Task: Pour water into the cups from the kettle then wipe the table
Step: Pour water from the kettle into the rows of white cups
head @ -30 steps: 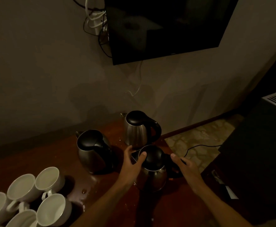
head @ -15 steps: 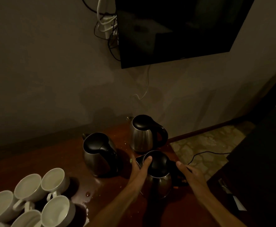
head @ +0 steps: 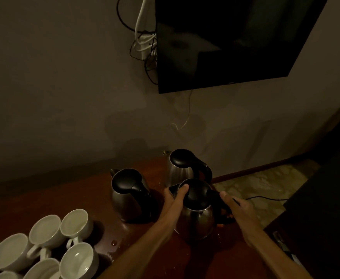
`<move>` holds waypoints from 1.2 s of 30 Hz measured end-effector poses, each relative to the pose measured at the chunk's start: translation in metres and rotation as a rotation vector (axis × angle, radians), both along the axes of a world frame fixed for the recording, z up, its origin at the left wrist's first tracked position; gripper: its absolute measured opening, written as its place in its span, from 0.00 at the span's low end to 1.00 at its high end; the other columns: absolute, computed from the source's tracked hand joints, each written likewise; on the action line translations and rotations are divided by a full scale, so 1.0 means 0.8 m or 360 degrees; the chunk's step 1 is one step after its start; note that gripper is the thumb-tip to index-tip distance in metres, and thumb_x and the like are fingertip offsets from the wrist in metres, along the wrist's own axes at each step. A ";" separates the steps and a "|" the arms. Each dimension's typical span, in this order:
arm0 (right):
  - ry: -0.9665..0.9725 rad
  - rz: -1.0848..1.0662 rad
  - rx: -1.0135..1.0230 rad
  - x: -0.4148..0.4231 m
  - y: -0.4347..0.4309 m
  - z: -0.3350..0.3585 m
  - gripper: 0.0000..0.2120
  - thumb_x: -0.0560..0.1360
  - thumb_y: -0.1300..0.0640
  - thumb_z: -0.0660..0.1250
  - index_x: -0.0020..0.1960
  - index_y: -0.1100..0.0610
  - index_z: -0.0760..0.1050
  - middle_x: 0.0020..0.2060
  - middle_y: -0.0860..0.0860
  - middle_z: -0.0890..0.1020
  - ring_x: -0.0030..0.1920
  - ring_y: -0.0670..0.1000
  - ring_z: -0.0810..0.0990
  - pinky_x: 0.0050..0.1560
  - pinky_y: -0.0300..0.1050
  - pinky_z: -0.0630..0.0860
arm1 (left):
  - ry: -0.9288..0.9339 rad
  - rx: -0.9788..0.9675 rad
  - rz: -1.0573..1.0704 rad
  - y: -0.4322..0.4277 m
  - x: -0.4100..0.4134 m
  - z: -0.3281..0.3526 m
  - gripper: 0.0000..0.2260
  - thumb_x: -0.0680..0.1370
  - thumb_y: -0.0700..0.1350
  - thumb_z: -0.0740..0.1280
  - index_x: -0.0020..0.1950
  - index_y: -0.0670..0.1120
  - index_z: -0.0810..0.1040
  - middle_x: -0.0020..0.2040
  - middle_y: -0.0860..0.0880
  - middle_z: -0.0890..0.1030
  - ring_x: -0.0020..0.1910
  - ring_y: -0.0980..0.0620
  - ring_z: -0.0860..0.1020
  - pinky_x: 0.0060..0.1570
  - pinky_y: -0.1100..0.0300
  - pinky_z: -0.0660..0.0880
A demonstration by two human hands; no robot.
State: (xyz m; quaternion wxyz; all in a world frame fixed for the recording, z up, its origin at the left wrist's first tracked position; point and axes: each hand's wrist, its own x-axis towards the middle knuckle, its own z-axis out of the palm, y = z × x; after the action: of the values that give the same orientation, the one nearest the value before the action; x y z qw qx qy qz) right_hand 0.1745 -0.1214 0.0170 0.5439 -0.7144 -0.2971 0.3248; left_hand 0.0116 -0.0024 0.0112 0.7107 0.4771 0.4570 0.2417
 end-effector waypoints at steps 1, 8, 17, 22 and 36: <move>-0.0023 0.0005 -0.0005 0.000 0.003 0.008 0.23 0.69 0.33 0.67 0.42 0.53 0.85 0.35 0.52 0.85 0.34 0.47 0.83 0.33 0.35 0.75 | -0.0007 0.0001 0.0003 0.003 0.001 0.007 0.32 0.78 0.62 0.65 0.77 0.53 0.56 0.76 0.48 0.65 0.76 0.43 0.64 0.74 0.40 0.61; -0.0137 0.0025 0.0097 -0.007 0.019 0.067 0.32 0.68 0.31 0.68 0.34 0.63 0.78 0.26 0.51 0.78 0.27 0.48 0.77 0.30 0.37 0.71 | -0.0035 -0.0032 0.0011 0.021 -0.004 0.061 0.32 0.73 0.67 0.68 0.68 0.54 0.60 0.74 0.47 0.68 0.74 0.42 0.67 0.74 0.36 0.62; -0.0186 -0.0017 0.0126 -0.037 0.030 0.115 0.30 0.67 0.32 0.68 0.34 0.62 0.75 0.25 0.50 0.75 0.25 0.44 0.73 0.28 0.34 0.69 | -0.0052 -0.0062 0.0106 0.036 -0.028 0.107 0.46 0.65 0.68 0.72 0.75 0.50 0.59 0.68 0.44 0.74 0.66 0.40 0.74 0.67 0.36 0.70; -0.0195 0.0104 0.0187 -0.058 0.034 0.131 0.27 0.70 0.37 0.68 0.39 0.64 0.78 0.28 0.52 0.77 0.25 0.43 0.74 0.27 0.31 0.70 | -0.0081 -0.0064 0.0106 0.037 -0.055 0.124 0.54 0.56 0.71 0.72 0.77 0.53 0.57 0.68 0.44 0.74 0.64 0.40 0.75 0.66 0.37 0.72; -0.0197 0.0295 0.0208 -0.103 0.039 0.152 0.33 0.69 0.35 0.67 0.39 0.69 0.77 0.30 0.61 0.78 0.30 0.52 0.78 0.35 0.45 0.74 | -0.0066 -0.0097 0.0178 0.010 -0.127 0.138 0.59 0.55 0.76 0.72 0.80 0.55 0.54 0.72 0.43 0.71 0.68 0.39 0.73 0.68 0.37 0.70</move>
State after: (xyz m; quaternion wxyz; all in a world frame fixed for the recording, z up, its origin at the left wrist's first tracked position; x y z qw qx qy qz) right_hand 0.0924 -0.0899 0.1385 0.5375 -0.6656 -0.4153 0.3091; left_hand -0.0901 0.0052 0.1217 0.7195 0.4239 0.4754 0.2769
